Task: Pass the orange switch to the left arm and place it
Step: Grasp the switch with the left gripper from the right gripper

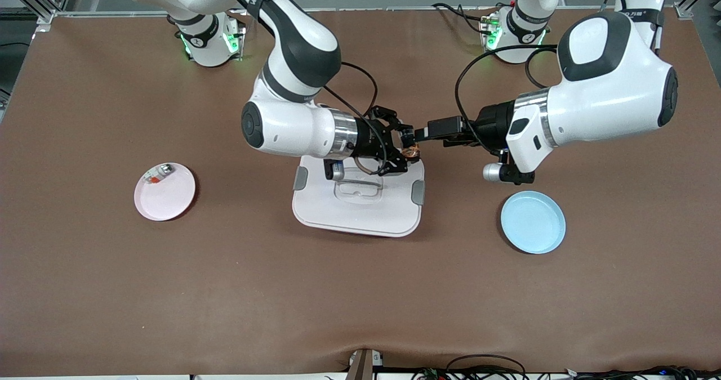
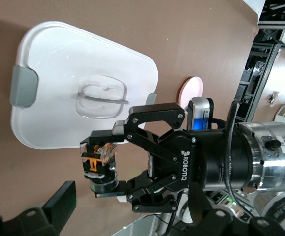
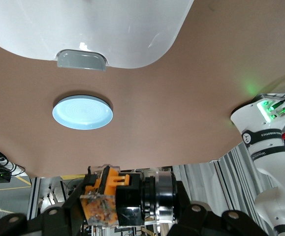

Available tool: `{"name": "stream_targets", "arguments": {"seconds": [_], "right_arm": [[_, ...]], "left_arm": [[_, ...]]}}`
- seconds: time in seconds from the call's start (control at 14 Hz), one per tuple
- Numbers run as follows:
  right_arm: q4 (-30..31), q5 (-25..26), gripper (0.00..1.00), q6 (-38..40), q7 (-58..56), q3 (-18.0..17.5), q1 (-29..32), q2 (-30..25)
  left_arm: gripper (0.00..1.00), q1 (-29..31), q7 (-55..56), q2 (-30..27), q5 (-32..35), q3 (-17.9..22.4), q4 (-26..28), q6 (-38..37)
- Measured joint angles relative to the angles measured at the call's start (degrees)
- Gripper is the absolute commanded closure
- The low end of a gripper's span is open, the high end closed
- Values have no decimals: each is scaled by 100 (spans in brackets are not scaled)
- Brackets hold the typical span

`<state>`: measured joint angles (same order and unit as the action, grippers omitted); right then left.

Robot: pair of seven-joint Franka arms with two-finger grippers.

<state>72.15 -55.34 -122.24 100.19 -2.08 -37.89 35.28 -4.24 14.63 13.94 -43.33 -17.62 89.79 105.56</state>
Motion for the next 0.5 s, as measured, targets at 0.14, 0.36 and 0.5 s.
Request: {"name": "stream_targets", "arguments": {"seconds": [0.14,0.36,0.5], "right_arm": [[-162,-24,100,-76,260,0,-28,83],[-348,-220,100,-354,578,0,-99,215],[-390,-282,100,-462,637,0,-165,258]], "left_arm": [[0,37,-281,-5,313,10,53,-39],[0,50,-612,2,736,11,180,-45],[0,49,-673,27,773,10,225,-44]]}}
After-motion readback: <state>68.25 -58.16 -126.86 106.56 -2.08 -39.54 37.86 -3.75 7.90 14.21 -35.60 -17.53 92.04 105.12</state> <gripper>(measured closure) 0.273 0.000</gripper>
